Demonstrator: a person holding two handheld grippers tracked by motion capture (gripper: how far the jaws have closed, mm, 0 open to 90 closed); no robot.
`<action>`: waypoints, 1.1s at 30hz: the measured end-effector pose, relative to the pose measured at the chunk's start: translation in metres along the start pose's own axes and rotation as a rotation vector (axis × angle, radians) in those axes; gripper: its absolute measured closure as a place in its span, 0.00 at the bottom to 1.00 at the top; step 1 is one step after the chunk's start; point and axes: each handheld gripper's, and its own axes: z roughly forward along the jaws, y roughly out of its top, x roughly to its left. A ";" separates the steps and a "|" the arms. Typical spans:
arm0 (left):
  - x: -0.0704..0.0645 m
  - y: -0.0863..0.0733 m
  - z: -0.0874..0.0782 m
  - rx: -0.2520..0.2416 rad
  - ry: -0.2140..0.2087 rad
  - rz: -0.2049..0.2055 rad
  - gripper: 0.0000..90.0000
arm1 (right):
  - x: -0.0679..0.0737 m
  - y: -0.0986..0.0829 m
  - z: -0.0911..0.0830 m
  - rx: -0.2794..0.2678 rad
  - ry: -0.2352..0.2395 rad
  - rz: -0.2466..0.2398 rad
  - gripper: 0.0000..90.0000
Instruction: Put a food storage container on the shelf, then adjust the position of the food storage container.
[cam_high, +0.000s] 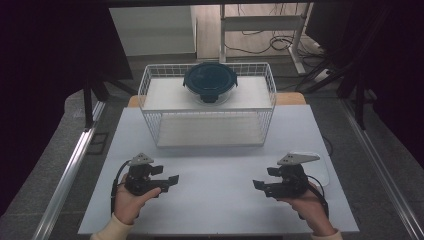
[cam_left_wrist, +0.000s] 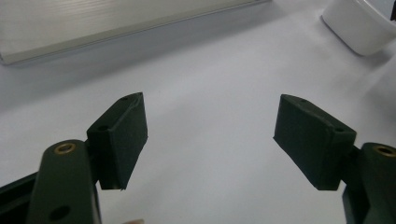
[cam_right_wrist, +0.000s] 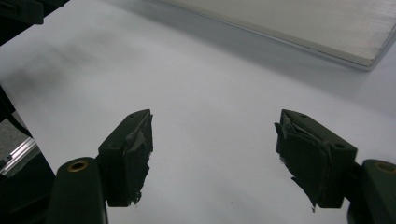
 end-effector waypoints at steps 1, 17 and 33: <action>0.000 0.000 0.000 -0.001 0.000 -0.001 0.28 | 0.001 0.000 -0.001 -0.001 -0.001 0.000 0.30; -0.002 -0.002 -0.005 -0.018 0.002 0.002 0.26 | -0.004 0.011 -0.005 -0.018 -0.015 -0.012 0.31; 0.001 -0.005 0.000 0.017 -0.028 0.004 0.26 | -0.044 0.004 -0.041 -0.014 -0.137 0.076 0.45</action>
